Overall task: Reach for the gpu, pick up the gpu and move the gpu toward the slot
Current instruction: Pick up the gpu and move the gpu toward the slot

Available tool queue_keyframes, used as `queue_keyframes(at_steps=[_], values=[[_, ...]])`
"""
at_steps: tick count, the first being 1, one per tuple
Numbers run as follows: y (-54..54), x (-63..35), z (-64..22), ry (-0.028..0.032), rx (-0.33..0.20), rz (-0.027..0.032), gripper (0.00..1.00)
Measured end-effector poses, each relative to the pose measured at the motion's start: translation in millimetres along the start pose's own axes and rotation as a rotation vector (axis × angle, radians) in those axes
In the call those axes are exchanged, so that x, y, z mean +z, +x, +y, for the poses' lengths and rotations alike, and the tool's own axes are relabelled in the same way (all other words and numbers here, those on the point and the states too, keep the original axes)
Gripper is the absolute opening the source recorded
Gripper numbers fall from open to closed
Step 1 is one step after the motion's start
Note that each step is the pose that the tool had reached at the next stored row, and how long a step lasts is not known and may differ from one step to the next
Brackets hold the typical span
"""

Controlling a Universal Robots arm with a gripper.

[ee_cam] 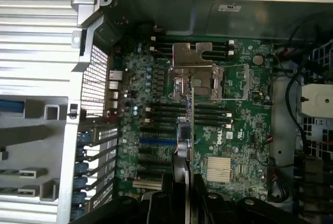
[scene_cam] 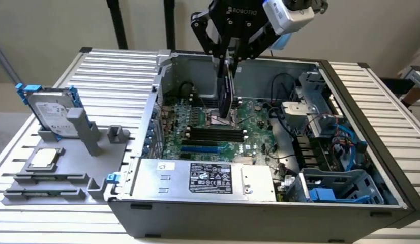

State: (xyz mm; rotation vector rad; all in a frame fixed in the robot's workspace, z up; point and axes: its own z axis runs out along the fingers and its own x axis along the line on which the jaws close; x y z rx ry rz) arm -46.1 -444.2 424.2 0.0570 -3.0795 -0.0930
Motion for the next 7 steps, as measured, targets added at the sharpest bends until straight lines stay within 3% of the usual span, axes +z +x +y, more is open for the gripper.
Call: queue_keyframes(at_steps=[7], values=[[-0.5, 0.6, 0.2, 0.0004, 0.000, 0.0000, 0.26]])
